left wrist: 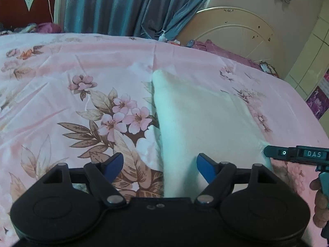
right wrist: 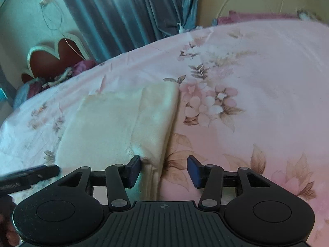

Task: Fold small clothes

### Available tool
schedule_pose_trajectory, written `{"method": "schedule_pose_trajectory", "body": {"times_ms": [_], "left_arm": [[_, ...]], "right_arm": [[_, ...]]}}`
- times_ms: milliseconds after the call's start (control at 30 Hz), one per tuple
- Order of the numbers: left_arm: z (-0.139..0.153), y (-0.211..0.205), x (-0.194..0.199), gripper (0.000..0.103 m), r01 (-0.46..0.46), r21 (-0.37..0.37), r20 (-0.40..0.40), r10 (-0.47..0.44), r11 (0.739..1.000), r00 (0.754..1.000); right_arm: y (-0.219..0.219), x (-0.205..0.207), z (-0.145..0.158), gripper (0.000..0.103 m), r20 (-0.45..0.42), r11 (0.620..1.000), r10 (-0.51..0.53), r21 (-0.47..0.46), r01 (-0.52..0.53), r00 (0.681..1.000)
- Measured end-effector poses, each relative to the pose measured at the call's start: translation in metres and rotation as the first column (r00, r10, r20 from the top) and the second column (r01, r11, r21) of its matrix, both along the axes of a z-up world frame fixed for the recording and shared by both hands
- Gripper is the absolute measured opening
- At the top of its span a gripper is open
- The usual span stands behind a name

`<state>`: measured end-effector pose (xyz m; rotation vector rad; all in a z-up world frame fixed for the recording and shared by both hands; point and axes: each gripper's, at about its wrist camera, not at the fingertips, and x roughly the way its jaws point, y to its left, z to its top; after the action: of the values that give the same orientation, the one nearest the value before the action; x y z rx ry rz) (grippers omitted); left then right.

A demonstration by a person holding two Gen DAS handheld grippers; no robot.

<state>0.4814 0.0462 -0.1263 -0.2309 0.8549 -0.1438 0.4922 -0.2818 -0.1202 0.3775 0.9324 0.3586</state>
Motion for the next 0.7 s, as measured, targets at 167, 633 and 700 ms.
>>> {"method": "schedule_pose_trajectory", "body": {"times_ms": [167, 633, 700], "left_arm": [[-0.004, 0.011, 0.012, 0.076, 0.01, -0.173, -0.025, -0.015, 0.985, 1.0], [-0.036, 0.034, 0.033, 0.065, -0.041, -0.402, -0.122, -0.009, 0.915, 0.992], [-0.037, 0.034, 0.034, 0.065, -0.039, -0.405, -0.124, -0.012, 0.914, 0.992]], "right_arm": [[-0.01, 0.013, -0.01, 0.05, -0.073, 0.988, 0.001, 0.154, 0.01, 0.997], [-0.014, 0.028, -0.035, 0.045, -0.121, 0.971, 0.033, 0.238, -0.004, 0.992], [-0.013, 0.033, -0.035, 0.042, -0.129, 0.968, 0.052, 0.252, -0.018, 0.99]]}}
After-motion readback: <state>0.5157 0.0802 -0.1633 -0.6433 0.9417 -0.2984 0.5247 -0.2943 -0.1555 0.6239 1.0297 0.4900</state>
